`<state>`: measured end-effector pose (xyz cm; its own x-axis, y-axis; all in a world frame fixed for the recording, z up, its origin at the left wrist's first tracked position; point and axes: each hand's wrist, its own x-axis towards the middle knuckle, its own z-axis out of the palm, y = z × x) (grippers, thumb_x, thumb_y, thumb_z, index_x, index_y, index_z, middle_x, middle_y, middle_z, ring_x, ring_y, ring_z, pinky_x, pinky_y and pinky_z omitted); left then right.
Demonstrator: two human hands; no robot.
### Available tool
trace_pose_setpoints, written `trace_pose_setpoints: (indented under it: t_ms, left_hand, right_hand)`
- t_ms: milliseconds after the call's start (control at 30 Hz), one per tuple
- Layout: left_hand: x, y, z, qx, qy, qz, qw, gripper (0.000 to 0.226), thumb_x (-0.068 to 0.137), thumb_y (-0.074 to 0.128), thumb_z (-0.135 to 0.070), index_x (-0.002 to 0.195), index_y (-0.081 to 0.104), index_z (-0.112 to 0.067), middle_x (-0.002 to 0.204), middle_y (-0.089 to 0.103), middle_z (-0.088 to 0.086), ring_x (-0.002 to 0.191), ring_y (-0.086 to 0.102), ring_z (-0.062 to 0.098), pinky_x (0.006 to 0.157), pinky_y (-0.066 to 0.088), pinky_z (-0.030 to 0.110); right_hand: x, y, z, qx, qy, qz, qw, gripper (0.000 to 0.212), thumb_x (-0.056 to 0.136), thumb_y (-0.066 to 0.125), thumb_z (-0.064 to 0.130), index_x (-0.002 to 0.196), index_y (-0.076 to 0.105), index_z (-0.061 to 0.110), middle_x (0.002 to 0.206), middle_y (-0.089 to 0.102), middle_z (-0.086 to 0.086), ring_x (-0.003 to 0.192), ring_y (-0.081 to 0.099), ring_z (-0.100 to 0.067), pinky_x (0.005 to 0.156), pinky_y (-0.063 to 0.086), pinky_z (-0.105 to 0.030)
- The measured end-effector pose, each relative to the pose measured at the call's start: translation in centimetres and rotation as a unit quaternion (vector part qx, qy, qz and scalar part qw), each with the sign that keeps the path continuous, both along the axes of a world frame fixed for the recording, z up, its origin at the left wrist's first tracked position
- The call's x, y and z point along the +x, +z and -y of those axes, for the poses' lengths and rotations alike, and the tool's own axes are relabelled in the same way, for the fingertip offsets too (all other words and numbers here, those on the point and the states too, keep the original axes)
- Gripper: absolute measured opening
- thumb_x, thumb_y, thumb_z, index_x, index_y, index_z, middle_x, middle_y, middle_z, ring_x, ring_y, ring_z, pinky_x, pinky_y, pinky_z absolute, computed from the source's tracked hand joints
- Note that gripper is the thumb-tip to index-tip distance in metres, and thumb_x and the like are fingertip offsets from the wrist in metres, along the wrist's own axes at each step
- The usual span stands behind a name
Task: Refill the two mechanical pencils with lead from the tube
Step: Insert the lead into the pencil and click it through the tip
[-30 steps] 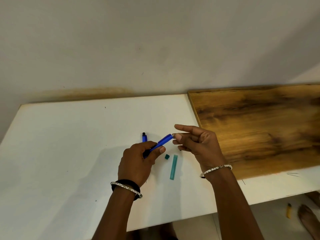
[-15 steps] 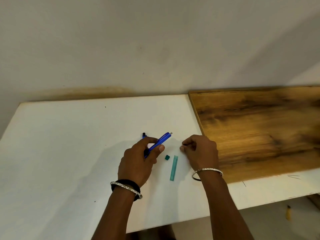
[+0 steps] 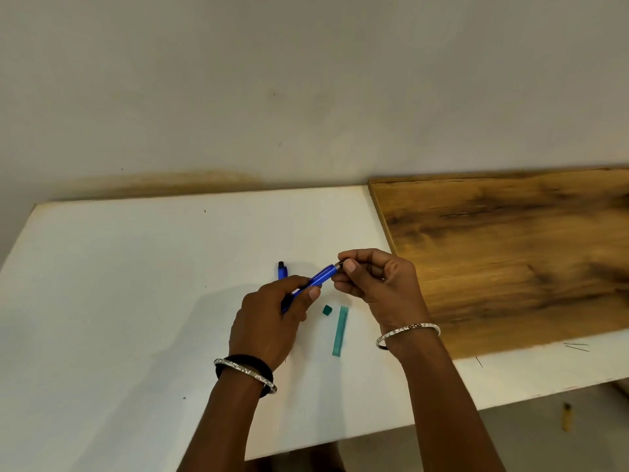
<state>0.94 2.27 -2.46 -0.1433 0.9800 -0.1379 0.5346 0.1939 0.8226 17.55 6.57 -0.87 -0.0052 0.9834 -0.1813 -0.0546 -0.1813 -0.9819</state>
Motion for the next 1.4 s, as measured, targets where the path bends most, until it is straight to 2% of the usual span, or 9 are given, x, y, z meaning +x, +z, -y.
trace_pose_setpoints:
  t_ms: [300, 467, 567, 733, 867, 1000, 1133, 1267, 1400]
  left_hand:
    - [0.2, 0.3, 0.1, 0.019, -0.008, -0.02, 1.0, 0.049, 0.081, 0.044, -0.06, 0.116, 0.066, -0.034, 0.072, 0.063, -0.014, 0.069, 0.06, 0.005, 0.058, 0.037, 0.013]
    - [0.1, 0.3, 0.2, 0.019, 0.002, -0.016, 1.0, 0.037, 0.085, 0.052, -0.053, 0.113, 0.068, -0.035, 0.067, 0.063, -0.016, 0.068, 0.06, 0.003, 0.058, 0.038, 0.013]
    - [0.2, 0.3, 0.1, 0.019, 0.003, 0.003, 1.0, 0.046, 0.08, 0.047, -0.059, 0.113, 0.068, -0.035, 0.065, 0.063, -0.016, 0.065, 0.059, 0.001, 0.058, 0.037, 0.012]
    - [0.5, 0.3, 0.2, 0.019, 0.009, -0.001, 1.0, 0.04, 0.083, 0.051, -0.055, 0.113, 0.068, -0.034, 0.065, 0.063, -0.016, 0.066, 0.059, 0.002, 0.059, 0.037, 0.012]
    - [0.6, 0.6, 0.1, 0.019, 0.0, 0.02, 1.0, 0.041, 0.083, 0.052, -0.052, 0.114, 0.069, -0.031, 0.066, 0.064, -0.013, 0.067, 0.06, 0.002, 0.063, 0.038, 0.01]
    - [1.5, 1.1, 0.0, 0.041, 0.003, 0.06, 0.997, 0.043, 0.08, 0.051, -0.054, 0.111, 0.07, -0.033, 0.062, 0.064, -0.013, 0.063, 0.059, -0.003, 0.06, 0.04, 0.005]
    - [2.5, 1.3, 0.1, 0.022, -0.022, 0.068, 0.997, 0.025, 0.085, 0.057, -0.046, 0.109, 0.063, -0.045, 0.066, 0.069, -0.012, 0.063, 0.062, 0.0, 0.068, 0.044, 0.013]
    - [2.1, 1.4, 0.0, -0.017, -0.054, 0.118, 0.991, 0.024, 0.086, 0.061, -0.041, 0.109, 0.066, -0.039, 0.071, 0.072, -0.011, 0.056, 0.061, -0.002, 0.054, 0.046, 0.007]
    - [2.4, 1.7, 0.1, -0.008, -0.054, 0.141, 0.989, 0.022, 0.082, 0.061, -0.043, 0.098, 0.071, -0.031, 0.07, 0.073, -0.012, 0.051, 0.059, 0.0, 0.054, 0.047, 0.007]
  right_hand:
    - [0.4, 0.5, 0.3, -0.021, 0.035, -0.011, 0.999, 0.013, 0.088, 0.063, 0.0, 0.099, 0.071, 0.002, 0.089, 0.074, -0.021, 0.078, 0.074, -0.028, 0.069, 0.061, -0.028]
    - [0.7, 0.7, 0.3, -0.059, 0.028, -0.053, 0.996, 0.018, 0.083, 0.067, -0.001, 0.1, 0.072, 0.0, 0.092, 0.074, -0.022, 0.077, 0.074, -0.026, 0.073, 0.062, -0.032]
    - [0.7, 0.8, 0.3, -0.09, 0.019, -0.082, 0.992, 0.02, 0.08, 0.07, 0.0, 0.1, 0.073, -0.001, 0.091, 0.075, -0.02, 0.077, 0.074, -0.026, 0.076, 0.062, -0.034]
    - [0.2, 0.9, 0.6, -0.102, 0.022, -0.077, 0.992, 0.016, 0.078, 0.071, 0.005, 0.094, 0.074, 0.003, 0.088, 0.075, -0.019, 0.076, 0.074, -0.027, 0.068, 0.061, -0.029]
    - [0.7, 1.2, 0.7, -0.114, 0.038, -0.096, 0.988, 0.028, 0.069, 0.076, 0.016, 0.094, 0.076, 0.006, 0.093, 0.075, -0.02, 0.084, 0.074, -0.03, 0.073, 0.061, -0.034]
    - [0.3, 1.4, 0.6, -0.125, 0.03, -0.162, 0.978, 0.027, 0.073, 0.073, 0.024, 0.097, 0.077, 0.011, 0.101, 0.075, -0.014, 0.092, 0.072, -0.026, 0.08, 0.06, -0.036]
    - [-1.7, 1.3, 0.7, -0.076, -0.025, -0.095, 0.992, 0.025, 0.09, 0.058, 0.031, 0.078, 0.076, 0.02, 0.09, 0.077, -0.005, 0.093, 0.071, -0.022, 0.085, 0.056, -0.036]
    - [-1.8, 1.8, 0.2, -0.077, -0.126, -0.267, 0.952, 0.039, 0.098, 0.047, 0.034, 0.068, 0.06, 0.013, 0.059, 0.062, -0.004, 0.063, 0.063, -0.019, 0.08, 0.054, -0.038]
    - [-1.9, 1.7, 0.3, -0.13, -0.094, -0.278, 0.947, 0.041, 0.085, 0.059, 0.049, 0.089, 0.07, 0.01, 0.082, 0.07, -0.009, 0.075, 0.067, -0.022, 0.077, 0.058, -0.037]
